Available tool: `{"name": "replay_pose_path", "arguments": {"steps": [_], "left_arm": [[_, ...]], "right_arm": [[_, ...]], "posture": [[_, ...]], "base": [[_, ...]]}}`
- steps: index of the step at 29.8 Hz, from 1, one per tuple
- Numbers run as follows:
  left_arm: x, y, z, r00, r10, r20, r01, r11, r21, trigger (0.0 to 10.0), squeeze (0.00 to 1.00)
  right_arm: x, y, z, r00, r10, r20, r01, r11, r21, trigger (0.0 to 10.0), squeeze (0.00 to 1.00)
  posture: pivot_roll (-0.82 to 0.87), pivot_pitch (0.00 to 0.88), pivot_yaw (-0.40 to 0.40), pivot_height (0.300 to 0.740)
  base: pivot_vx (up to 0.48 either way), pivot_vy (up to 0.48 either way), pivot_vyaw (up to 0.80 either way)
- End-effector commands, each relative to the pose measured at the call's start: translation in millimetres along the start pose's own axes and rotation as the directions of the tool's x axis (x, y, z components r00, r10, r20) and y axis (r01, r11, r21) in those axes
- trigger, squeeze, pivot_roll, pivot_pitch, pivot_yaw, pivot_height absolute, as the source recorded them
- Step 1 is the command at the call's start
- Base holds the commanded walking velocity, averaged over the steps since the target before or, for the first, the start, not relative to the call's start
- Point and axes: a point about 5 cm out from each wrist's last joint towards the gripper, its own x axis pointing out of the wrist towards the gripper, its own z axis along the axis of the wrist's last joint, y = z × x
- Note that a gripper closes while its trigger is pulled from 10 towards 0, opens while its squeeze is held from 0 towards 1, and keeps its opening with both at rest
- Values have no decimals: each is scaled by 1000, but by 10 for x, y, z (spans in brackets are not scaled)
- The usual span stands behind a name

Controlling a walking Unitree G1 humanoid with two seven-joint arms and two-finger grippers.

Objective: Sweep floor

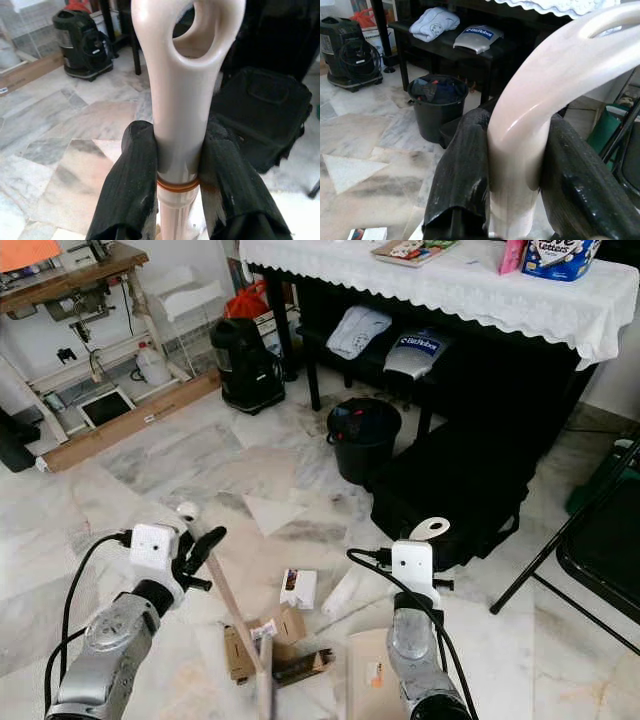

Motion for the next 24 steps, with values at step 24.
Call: {"name": "replay_pose_path", "arguments": {"steps": [24], "left_arm": [[116, -10, 120, 998, -64, -3, 58, 917, -394, 10000, 0]], "right_arm": [[-27, 133, -10, 999, 43, -14, -43, 999, 9, 10000, 0]], "posture": [[111, 32, 127, 740]], "base": [[0, 0, 0]]}}
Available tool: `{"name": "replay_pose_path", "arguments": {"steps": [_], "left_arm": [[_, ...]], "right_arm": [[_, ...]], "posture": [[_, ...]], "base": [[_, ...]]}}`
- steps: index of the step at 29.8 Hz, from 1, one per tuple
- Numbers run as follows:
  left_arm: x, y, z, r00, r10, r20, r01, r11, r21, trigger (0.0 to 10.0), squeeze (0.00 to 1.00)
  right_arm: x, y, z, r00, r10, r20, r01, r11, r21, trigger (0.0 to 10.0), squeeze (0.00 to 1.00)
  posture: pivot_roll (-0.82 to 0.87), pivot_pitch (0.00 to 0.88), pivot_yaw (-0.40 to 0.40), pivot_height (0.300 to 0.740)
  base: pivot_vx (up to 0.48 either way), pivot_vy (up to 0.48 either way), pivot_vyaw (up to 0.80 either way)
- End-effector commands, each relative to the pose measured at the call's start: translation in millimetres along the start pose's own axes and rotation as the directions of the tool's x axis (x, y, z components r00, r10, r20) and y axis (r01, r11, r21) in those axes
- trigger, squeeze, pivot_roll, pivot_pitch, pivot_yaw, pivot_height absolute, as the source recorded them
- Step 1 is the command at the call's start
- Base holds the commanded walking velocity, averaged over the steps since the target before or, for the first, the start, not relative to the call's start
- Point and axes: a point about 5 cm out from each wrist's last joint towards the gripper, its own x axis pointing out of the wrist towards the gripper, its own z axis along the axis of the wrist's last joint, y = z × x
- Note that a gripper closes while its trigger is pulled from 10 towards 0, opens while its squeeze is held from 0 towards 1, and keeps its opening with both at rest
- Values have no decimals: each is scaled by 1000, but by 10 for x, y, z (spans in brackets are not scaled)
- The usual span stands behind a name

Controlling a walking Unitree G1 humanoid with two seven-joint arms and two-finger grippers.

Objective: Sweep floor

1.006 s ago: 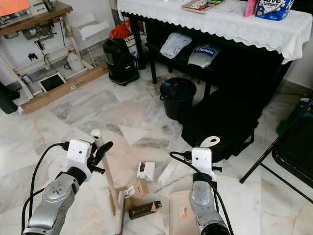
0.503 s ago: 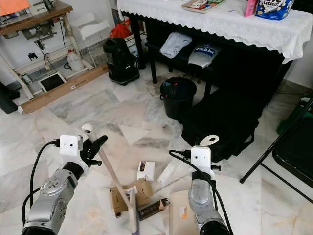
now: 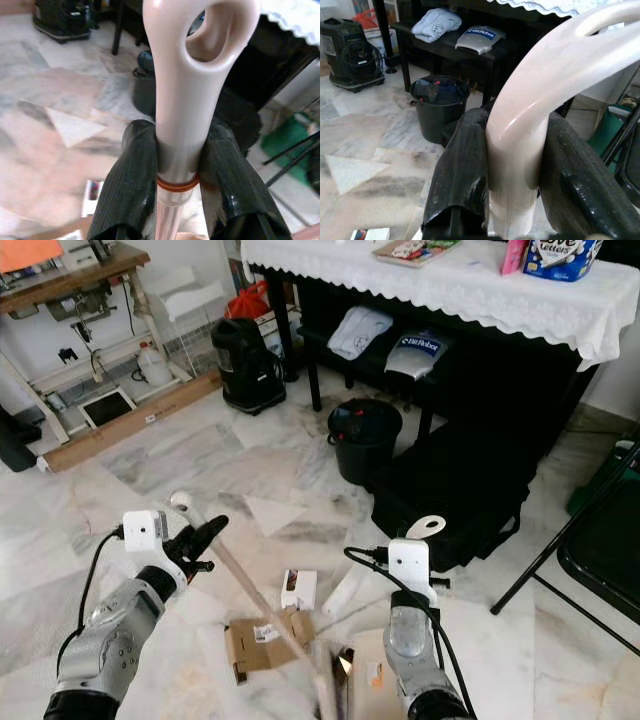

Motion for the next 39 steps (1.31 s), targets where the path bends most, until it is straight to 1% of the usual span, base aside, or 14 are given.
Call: {"name": "replay_pose_path", "arguments": {"steps": [1, 5, 10, 16, 18, 19, 22, 23, 24, 26, 31, 34, 37, 39], "left_arm": [[0, -4, 95, 999, -20, 34, 21, 999, -45, 10000, 0], [21, -12, 187, 997, -19, 72, 30, 988, -154, 10000, 0], [23, 8, 277, 994, 4, 113, 18, 980, -196, 10000, 0], [6, 28, 417, 984, 43, 174, -21, 992, -125, 10000, 0], [-12, 60, 481, 973, 87, 214, -77, 996, -53, 10000, 0], [-38, 97, 555, 956, 136, 259, -142, 990, 5, 10000, 0], [-60, 107, 607, 950, 138, 281, -169, 982, 88, 10000, 0], [-67, 98, 623, 953, 120, 279, -165, 976, 145, 10000, 0], [-69, 91, 624, 954, 112, 277, -160, 974, 160, 10000, 0], [-68, 79, 606, 959, 99, 264, -144, 978, 154, 10000, 0], [-78, 40, 490, 970, 73, 232, -125, 967, 220, 10000, 0], [-90, 3, 422, 981, 35, 192, -84, 963, 255, 10000, 0], [-94, -9, 392, 985, 19, 171, -63, 963, 260, 10000, 0], [-99, -26, 341, 992, -13, 126, -21, 963, 270, 10000, 0]], "right_arm": [[-36, 101, -13, 999, 36, -15, -36, 999, 5, 10000, 0], [-44, 121, -18, 999, 43, -19, -43, 999, 6, 10000, 0], [-43, 126, -7, 999, 41, -13, -41, 999, 7, 10000, 0], [-39, 131, -2, 999, 43, -11, -43, 999, 7, 10000, 0], [-39, 136, 1, 999, 45, -11, -45, 999, 7, 10000, 0], [-39, 135, 2, 999, 45, -9, -45, 999, 7, 10000, 0], [-39, 133, 2, 999, 45, -9, -45, 999, 7, 10000, 0], [-40, 134, 4, 999, 46, -8, -45, 999, 6, 10000, 0], [-41, 134, 4, 999, 46, -7, -46, 999, 6, 10000, 0], [-43, 135, 2, 999, 46, -8, -46, 999, 6, 10000, 0], [-45, 137, 0, 999, 46, -8, -45, 999, 5, 10000, 0], [-43, 137, 7, 999, 44, -5, -44, 999, 7, 10000, 0], [-41, 137, 10, 999, 44, -3, -44, 999, 7, 10000, 0], [-39, 142, 18, 999, 44, 0, -44, 999, 9, 10000, 0]], "posture": [[111, 32, 127, 740], [114, 34, 125, 740], [115, 36, 124, 740], [119, 37, 121, 740], [120, 39, 121, 740], [119, 39, 121, 740], [120, 42, 120, 740], [120, 42, 120, 740], [122, 43, 119, 740], [121, 43, 120, 740], [119, 44, 119, 740], [122, 45, 119, 740], [122, 45, 119, 740], [122, 45, 120, 740]], "base": [[0, 0, 0], [0, 0, 0], [0, 0, 0], [0, 0, 0], [0, 0, 0], [0, 0, 0], [0, 0, 0], [0, 0, 0], [0, 0, 0], [0, 0, 0], [0, 0, 0], [0, 0, 0], [0, 0, 0], [0, 0, 0]]}}
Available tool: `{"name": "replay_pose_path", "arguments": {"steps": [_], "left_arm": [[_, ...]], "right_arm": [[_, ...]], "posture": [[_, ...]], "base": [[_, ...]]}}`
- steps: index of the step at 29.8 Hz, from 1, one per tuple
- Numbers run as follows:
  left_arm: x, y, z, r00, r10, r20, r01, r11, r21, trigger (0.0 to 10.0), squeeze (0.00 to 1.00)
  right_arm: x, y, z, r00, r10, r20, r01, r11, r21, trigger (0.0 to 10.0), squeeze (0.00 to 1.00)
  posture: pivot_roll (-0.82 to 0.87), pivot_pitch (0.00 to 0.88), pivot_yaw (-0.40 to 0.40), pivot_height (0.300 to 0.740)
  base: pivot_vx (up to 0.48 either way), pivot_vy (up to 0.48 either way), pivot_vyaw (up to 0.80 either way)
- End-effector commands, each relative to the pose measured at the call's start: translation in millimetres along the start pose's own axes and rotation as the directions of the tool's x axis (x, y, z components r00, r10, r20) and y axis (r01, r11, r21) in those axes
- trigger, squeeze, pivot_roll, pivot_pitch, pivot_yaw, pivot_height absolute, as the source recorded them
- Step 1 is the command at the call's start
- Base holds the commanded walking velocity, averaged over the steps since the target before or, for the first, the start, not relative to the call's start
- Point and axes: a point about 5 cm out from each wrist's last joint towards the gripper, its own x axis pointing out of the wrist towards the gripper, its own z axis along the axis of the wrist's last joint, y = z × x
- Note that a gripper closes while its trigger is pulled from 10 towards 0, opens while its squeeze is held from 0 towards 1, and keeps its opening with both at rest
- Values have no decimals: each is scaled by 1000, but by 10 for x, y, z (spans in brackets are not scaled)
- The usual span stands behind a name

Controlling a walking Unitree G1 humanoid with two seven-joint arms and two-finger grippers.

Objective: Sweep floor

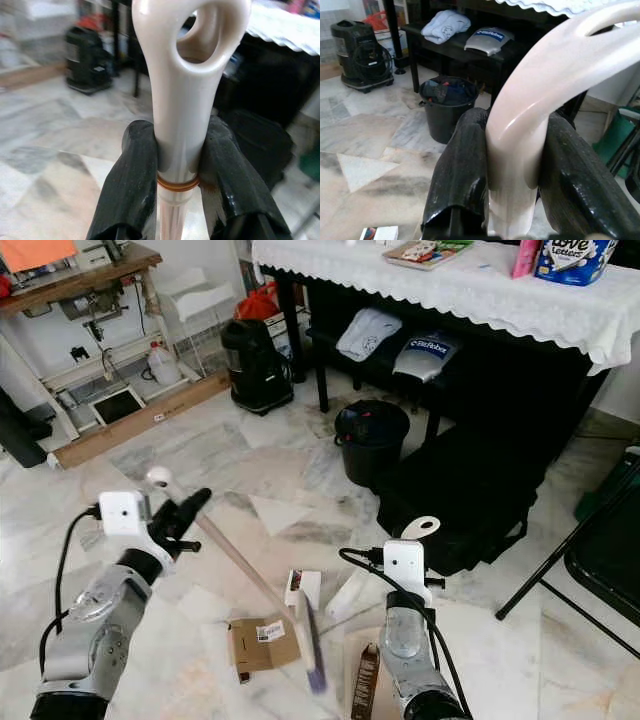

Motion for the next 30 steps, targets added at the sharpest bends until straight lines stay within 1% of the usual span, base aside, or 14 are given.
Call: {"name": "replay_pose_path", "arguments": {"steps": [1, 2, 5, 6, 9, 13, 16, 17, 21, 23, 24, 26, 29, 30], "left_arm": [[-28, 44, 64, 1000, -12, -1, 12, 998, 55, 10000, 0], [-40, 10, 11, 997, -61, -45, 64, 995, 71, 10000, 0], [-55, -37, -48, 988, -120, -93, 127, 989, 73, 10000, 0], [-55, -37, -48, 988, -120, -93, 127, 989, 73, 10000, 0], [-78, -66, -114, 979, -153, -133, 164, 983, 82, 10000, 0], [-100, -91, -185, 970, -174, -168, 186, 981, 56, 10000, 0], [-108, -76, -246, 970, -164, -182, 175, 983, 49, 10000, 0], [-111, -64, -274, 970, -153, -188, 162, 986, 32, 10000, 0], [-103, -36, -307, 973, -131, -188, 136, 991, 16, 10000, 0], [-78, -17, -318, 977, -111, -180, 110, 994, -16, 10000, 0], [-78, -17, -318, 977, -111, -180, 110, 994, -16, 10000, 0], [-74, 31, -372, 979, -78, -190, 67, 996, -64, 10000, 0], [-80, 37, -388, 978, -81, -193, 64, 994, -91, 10000, 0], [-82, 30, -391, 977, -93, -192, 70, 990, -122, 10000, 0]], "right_arm": [[-20, 95, 15, 999, 32, 1, -32, 999, 6, 10000, 0], [-17, 100, 22, 999, 32, 2, -32, 999, 7, 10000, 0], [-16, 103, 25, 1000, 31, 4, -31, 999, 9, 10000, 0], [-16, 103, 25, 1000, 31, 4, -31, 999, 9, 10000, 0], [-16, 105, 27, 1000, 30, 4, -30, 999, 10, 10000, 0], [-14, 99, 29, 1000, 26, 5, -26, 1000, 12, 10000, 0], [-12, 97, 31, 1000, 24, 6, -24, 1000, 12, 10000, 0], [-7, 88, 36, 1000, 21, 9, -21, 1000, 14, 10000, 0], [5, 74, 53, 1000, 17, 17, -17, 1000, 18, 10000, 0], [14, 71, 71, 1000, 16, 25, -17, 1000, 23, 10000, 0], [14, 71, 71, 1000, 16, 25, -17, 1000, 23, 10000, 0], [28, 63, 80, 1000, 16, 24, -17, 999, 41, 10000, 0], [43, 50, 101, 999, 10, 31, -12, 998, 55, 10000, 0], [55, 41, 121, 999, 8, 40, -11, 998, 59, 10000, 0]], "posture": [[122, 45, 120, 740], [123, 45, 122, 740], [123, 44, 123, 740], [123, 44, 123, 740], [120, 44, 125, 740], [123, 44, 126, 740], [118, 45, 126, 740], [117, 47, 126, 740], [114, 49, 127, 740], [115, 50, 125, 740], [115, 50, 125, 740], [109, 51, 126, 740], [104, 52, 126, 740], [104, 53, 126, 740]], "base": [[0, 0, 0], [0, 0, 0], [0, 0, 0], [0, 0, 0], [0, 0, 0], [0, 0, 0], [0, 0, 0], [0, 0, 0], [0, 0, 0], [0, 0, 0], [0, 0, 0], [0, 0, 0], [0, 0, 0], [0, 0, 0]]}}
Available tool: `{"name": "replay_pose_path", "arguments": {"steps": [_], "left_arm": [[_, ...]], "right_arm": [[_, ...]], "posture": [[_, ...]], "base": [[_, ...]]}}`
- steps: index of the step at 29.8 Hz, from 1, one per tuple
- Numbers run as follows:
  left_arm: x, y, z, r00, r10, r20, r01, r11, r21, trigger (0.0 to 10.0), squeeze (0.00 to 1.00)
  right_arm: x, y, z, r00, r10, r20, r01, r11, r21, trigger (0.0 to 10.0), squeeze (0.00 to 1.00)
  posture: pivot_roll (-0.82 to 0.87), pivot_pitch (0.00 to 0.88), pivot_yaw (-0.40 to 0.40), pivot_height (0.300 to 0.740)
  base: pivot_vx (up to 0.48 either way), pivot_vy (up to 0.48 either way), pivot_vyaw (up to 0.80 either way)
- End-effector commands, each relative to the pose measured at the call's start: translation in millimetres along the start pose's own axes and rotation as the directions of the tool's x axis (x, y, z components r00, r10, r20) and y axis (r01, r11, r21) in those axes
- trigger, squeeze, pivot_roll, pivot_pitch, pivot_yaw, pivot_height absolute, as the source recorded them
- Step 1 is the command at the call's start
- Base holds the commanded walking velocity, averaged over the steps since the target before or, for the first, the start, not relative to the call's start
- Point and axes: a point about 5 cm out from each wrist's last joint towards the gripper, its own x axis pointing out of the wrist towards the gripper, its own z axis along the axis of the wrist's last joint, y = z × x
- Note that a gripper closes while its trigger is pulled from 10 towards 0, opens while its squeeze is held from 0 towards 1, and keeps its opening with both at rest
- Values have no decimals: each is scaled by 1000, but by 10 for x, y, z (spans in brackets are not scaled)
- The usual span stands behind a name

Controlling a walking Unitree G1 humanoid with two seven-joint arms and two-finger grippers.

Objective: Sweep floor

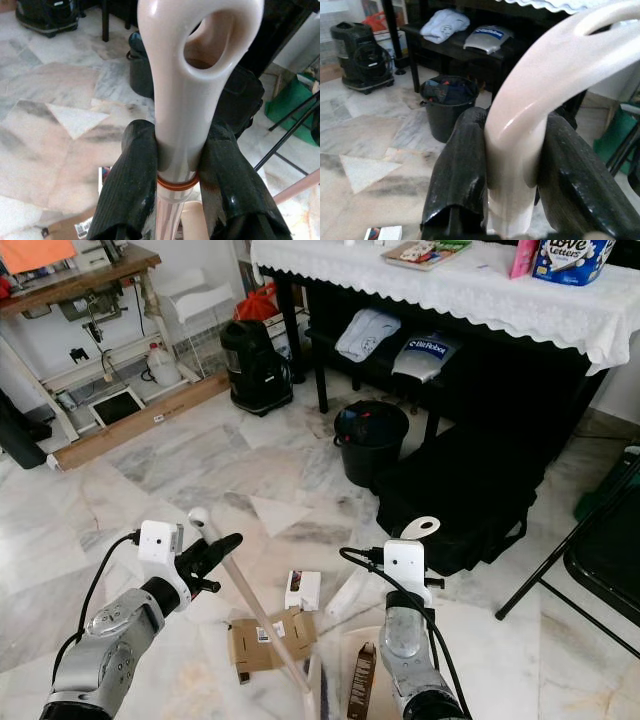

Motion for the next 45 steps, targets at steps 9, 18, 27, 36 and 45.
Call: {"name": "replay_pose_path", "arguments": {"steps": [9, 18, 27, 36, 45], "left_arm": [[49, 8, 126, 996, -9, 85, 26, 978, -206, 10000, 0], [87, 6, 355, 982, 7, 189, 48, 958, -284, 10000, 0], [95, 2, 624, 957, 57, 286, -2, 982, -190, 10000, 0], [58, -73, 1003, 898, 94, 430, -99, 995, -11, 10000, 0], [25, -44, 839, 895, 132, 427, -242, 946, 216, 10000, 0]], "right_arm": [[80, 41, 149, 999, 7, 50, -10, 999, 53, 10000, 0], [91, 44, 168, 998, 11, 54, -15, 998, 65, 10000, 0], [127, 25, 242, 996, 5, 85, -13, 996, 85, 10000, 0], [148, -120, 462, 980, -42, 193, 11, 988, 156, 10000, 0], [111, -207, 763, 958, -72, 277, 3, 970, 242, 10000, 0]], "posture": [[104, 50, 125, 740], [105, 43, 126, 740], [102, 30, 119, 740], [96, 8, 110, 740], [72, 0, 99, 740]], "base": [[0, 0, 0], [0, 0, 0], [0, 0, 0], [0, 0, 0], [0, 0, 0]]}}
